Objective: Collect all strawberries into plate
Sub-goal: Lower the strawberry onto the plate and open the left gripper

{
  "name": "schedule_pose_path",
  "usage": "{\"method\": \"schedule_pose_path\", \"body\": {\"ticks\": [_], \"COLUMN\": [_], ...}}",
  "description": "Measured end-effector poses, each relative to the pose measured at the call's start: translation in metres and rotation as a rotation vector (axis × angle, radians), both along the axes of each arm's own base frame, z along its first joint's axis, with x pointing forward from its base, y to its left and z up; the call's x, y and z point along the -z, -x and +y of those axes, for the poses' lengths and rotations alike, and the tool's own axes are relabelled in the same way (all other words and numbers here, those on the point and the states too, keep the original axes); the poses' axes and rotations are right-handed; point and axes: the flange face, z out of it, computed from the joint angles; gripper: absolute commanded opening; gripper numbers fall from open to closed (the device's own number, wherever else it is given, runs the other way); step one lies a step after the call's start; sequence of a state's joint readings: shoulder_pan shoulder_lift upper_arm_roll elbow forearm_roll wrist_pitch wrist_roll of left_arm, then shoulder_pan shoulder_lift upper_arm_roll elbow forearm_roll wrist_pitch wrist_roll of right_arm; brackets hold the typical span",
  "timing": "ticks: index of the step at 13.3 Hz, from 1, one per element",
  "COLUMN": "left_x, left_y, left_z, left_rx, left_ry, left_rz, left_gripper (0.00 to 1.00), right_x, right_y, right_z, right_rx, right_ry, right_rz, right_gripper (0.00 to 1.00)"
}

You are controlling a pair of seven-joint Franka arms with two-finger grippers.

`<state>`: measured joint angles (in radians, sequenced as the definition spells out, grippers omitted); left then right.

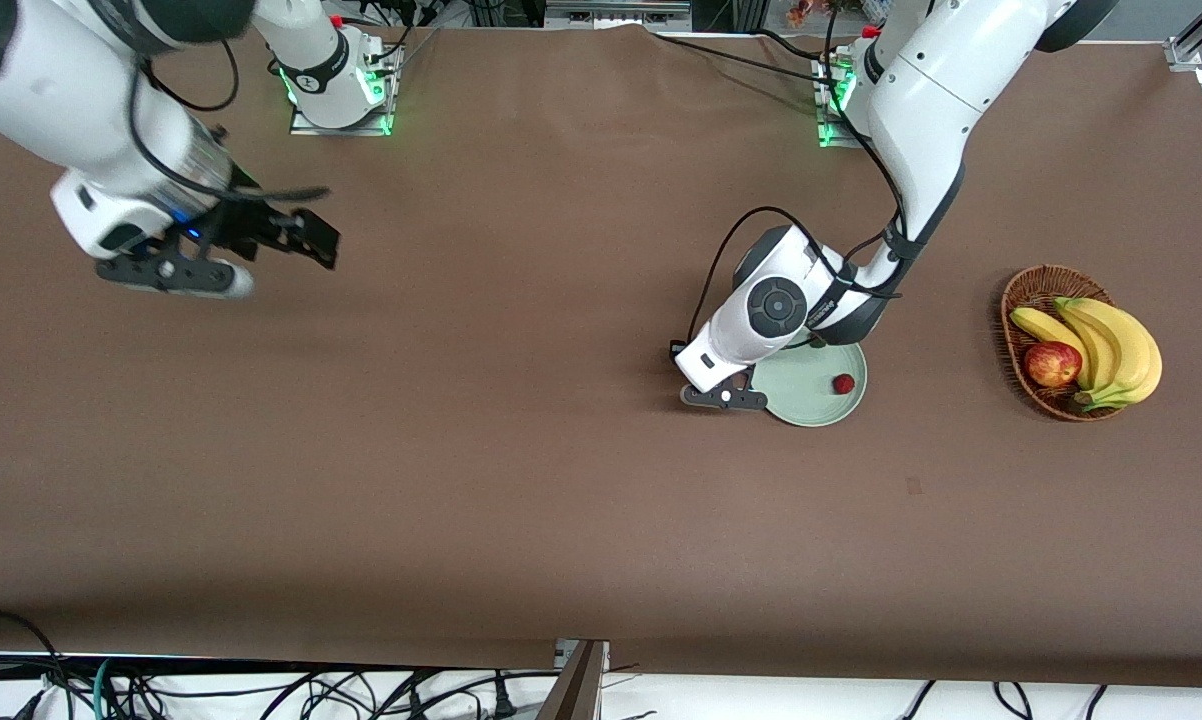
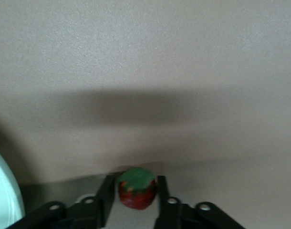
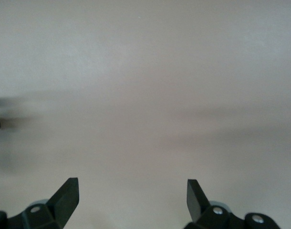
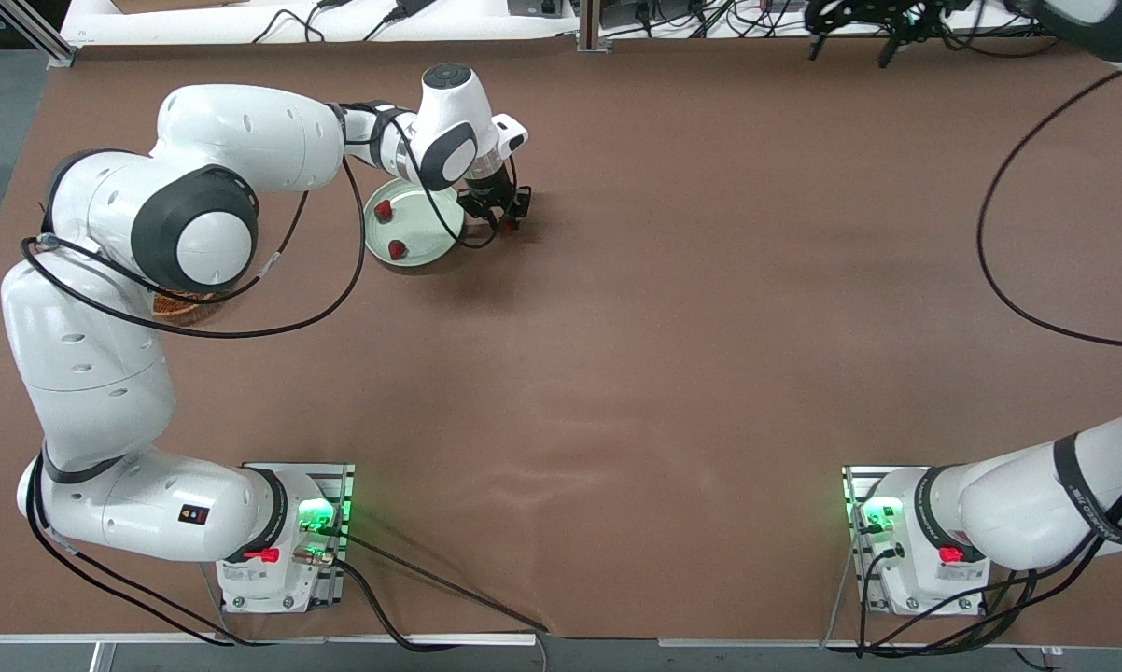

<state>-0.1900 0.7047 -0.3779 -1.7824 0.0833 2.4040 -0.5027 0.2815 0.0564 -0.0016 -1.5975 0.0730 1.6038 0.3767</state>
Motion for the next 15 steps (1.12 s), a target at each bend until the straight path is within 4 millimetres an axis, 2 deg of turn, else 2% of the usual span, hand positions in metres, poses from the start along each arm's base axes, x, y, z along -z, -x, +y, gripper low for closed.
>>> {"method": "schedule_pose_path", "body": {"ticks": [2,3,5,6,7,8,10,11,13,15], "left_x": [-0.011,-0.024,-0.063,-0.081,-0.093,-0.097,-0.092,-0.089,-0.089,-0.102], "left_y": [-0.004,-0.009,-0.027,-0.036,-0.045,-0.052,-0.061,-0.061,-0.06,-0.059], "left_z": [0.003,0.009,0.04,0.064,0.09,0.114,0.145,0.148,0.142,0.138], "left_rx": [0.005,0.022,0.088,0.137,0.198,0.262,0.333,0.34,0.352,0.362], "left_ry": [-0.012,-0.029,-0.058,-0.066,-0.062,-0.051,-0.022,-0.01,-0.001,-0.003], "left_rz": [0.004,0.013,0.025,0.032,0.031,0.027,0.029,0.033,0.034,0.035], "left_gripper": [0.03,0.03,0.05,0.14,0.92,1.0,1.0,1.0,1.0,1.0], "right_x": [-0.011,-0.014,-0.015,-0.015,-0.015,-0.017,-0.024,-0.026,-0.026,-0.024], "right_y": [0.019,0.021,0.019,0.019,0.018,0.019,0.017,0.014,0.003,-0.006], "right_z": [-0.033,-0.051,-0.078,-0.083,-0.086,-0.086,-0.086,-0.086,-0.084,-0.085], "right_rx": [-0.051,-0.076,-0.102,-0.11,-0.117,-0.12,-0.124,-0.125,-0.129,-0.136], "right_ry": [-0.004,-0.006,-0.009,-0.008,-0.008,-0.006,-0.002,0.001,0.014,0.056], "right_rz": [0.001,0.003,0.007,0.007,0.006,0.007,-0.004,-0.011,-0.016,-0.02], "right_gripper": [1.0,1.0,1.0,1.0,1.0,1.0,1.0,1.0,1.0,1.0]}}
